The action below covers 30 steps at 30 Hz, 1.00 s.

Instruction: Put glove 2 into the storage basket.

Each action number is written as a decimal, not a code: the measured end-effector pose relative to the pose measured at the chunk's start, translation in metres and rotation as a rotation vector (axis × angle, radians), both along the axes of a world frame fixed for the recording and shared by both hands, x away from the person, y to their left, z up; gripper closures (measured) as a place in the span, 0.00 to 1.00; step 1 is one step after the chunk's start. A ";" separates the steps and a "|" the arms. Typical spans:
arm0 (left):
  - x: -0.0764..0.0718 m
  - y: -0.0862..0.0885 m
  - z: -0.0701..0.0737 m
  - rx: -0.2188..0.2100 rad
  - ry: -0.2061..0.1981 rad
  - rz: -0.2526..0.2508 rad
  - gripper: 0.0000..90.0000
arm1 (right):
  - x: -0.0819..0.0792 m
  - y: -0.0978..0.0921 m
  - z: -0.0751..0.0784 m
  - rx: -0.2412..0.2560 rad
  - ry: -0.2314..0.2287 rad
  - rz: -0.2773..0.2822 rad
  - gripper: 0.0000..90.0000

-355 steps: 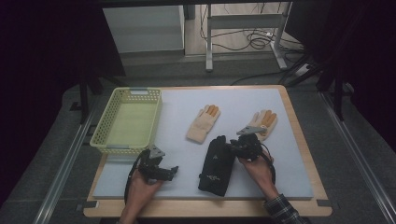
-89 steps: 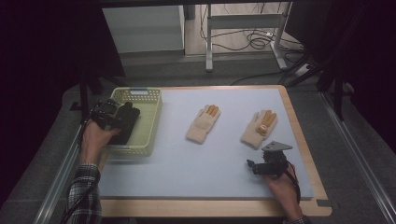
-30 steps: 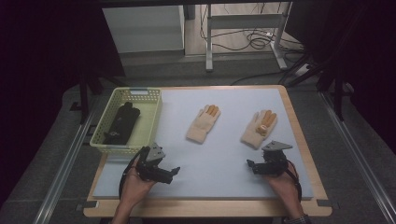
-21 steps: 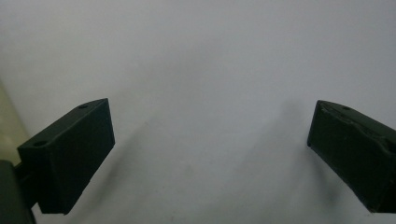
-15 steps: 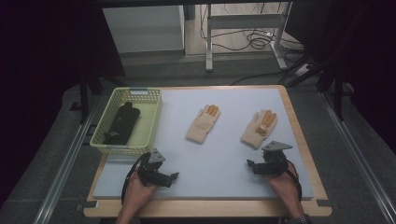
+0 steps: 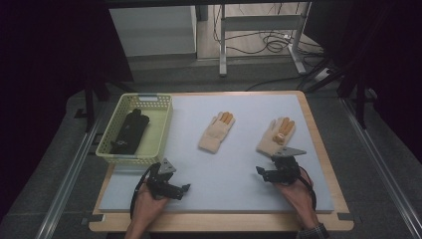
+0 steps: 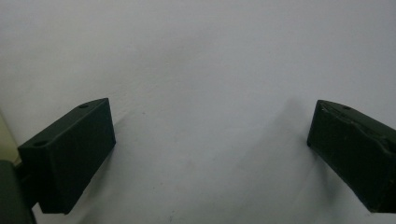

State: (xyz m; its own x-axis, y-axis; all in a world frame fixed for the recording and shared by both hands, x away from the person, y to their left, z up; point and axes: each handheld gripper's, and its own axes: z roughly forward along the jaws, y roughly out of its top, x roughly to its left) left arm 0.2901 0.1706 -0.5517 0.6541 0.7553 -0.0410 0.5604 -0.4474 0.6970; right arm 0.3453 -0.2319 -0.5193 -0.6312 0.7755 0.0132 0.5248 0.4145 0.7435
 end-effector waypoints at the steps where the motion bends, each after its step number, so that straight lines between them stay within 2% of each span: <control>1: 0.000 0.000 0.000 0.000 0.000 0.000 0.01 | 0.006 0.010 0.002 0.003 -0.004 0.021 0.30; 5: 0.000 0.000 0.000 0.000 0.000 0.001 0.01 | 0.015 0.023 0.004 0.005 -0.008 0.057 0.36; 7: 0.000 0.000 0.000 -0.001 0.000 0.001 0.01 | 0.026 0.039 0.006 0.004 -0.009 0.078 0.41; 9: 0.000 0.000 0.000 -0.001 -0.001 0.001 0.01 | 0.030 0.043 0.007 0.007 -0.014 0.087 0.42; 10: 0.000 0.000 0.000 -0.001 -0.001 0.002 0.01 | 0.039 0.053 0.007 0.015 -0.019 0.107 0.43; 11: 0.000 0.000 0.000 -0.001 -0.001 0.002 0.01 | 0.039 0.053 0.007 0.015 -0.019 0.107 0.43; 16: 0.000 0.000 0.000 -0.002 -0.001 0.001 0.01 | 0.059 0.078 0.006 -0.010 -0.034 0.134 0.43; 17: 0.000 0.000 0.000 -0.002 -0.001 0.001 0.01 | 0.067 0.086 0.005 -0.021 -0.041 0.142 0.44; 18: 0.000 0.000 0.000 -0.002 -0.001 0.001 0.01 | 0.067 0.086 0.005 -0.021 -0.041 0.142 0.44; 19: 0.000 0.000 0.000 -0.002 -0.001 0.001 0.01 | 0.074 0.092 0.005 -0.020 -0.040 0.140 0.43; 20: 0.000 0.000 0.000 -0.002 -0.001 0.001 0.01 | 0.074 0.092 0.005 -0.020 -0.040 0.140 0.43; 24: 0.000 0.000 0.000 -0.002 -0.001 0.001 0.01 | 0.092 0.105 0.005 -0.004 -0.041 0.135 0.42; 30: 0.000 0.000 0.000 -0.002 -0.002 0.001 0.01 | 0.116 0.127 0.003 -0.003 -0.036 0.133 0.30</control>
